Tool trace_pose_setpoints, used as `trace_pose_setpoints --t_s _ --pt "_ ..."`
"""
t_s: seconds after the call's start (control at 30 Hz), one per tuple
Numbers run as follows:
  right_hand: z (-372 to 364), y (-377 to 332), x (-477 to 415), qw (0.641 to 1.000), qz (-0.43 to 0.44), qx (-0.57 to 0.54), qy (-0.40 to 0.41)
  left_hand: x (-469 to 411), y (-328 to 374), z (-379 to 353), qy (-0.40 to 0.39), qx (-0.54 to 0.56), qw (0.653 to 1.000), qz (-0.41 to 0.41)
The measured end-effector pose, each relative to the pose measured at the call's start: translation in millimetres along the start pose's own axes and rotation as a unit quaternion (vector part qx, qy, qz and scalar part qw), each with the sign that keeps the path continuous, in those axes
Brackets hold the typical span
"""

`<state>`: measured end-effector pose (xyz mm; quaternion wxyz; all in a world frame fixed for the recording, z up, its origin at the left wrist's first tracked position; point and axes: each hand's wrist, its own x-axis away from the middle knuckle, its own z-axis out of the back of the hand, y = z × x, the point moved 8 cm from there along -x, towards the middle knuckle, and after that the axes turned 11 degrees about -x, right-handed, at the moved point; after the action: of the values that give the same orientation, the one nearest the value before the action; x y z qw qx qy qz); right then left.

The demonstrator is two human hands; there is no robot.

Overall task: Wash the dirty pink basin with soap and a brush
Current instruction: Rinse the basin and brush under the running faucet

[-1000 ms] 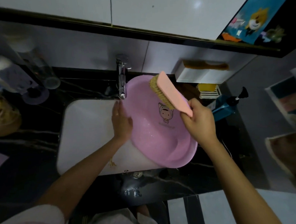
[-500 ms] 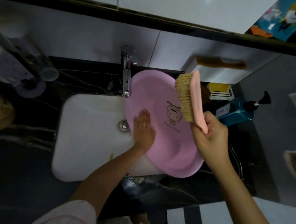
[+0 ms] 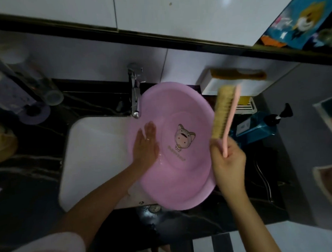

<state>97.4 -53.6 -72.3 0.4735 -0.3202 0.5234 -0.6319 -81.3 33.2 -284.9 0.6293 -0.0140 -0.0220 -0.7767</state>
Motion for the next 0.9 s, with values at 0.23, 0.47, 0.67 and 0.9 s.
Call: trace_pose_setpoints --t_s 0.23,0.47,0.67,0.9 --pt "-0.6 6.1 15.0 0.996 0.058 0.018 0.060 27.8 27.4 -22.8 -0.079 0.053 0.995 0.015" --pt "1.1 13.0 19.9 0.997 0.050 0.013 0.065 12.4 -6.4 -9.5 -0.002 -0.071 0.992 -0.109" --pt "0.6 13.0 26.0 0.995 0.058 0.024 0.083 15.3 10.9 -9.0 -0.030 0.010 1.000 -0.001" --pt "3.9 13.8 25.6 0.993 0.058 0.048 0.088 78.9 34.2 -36.4 -0.193 0.049 0.972 -0.125"
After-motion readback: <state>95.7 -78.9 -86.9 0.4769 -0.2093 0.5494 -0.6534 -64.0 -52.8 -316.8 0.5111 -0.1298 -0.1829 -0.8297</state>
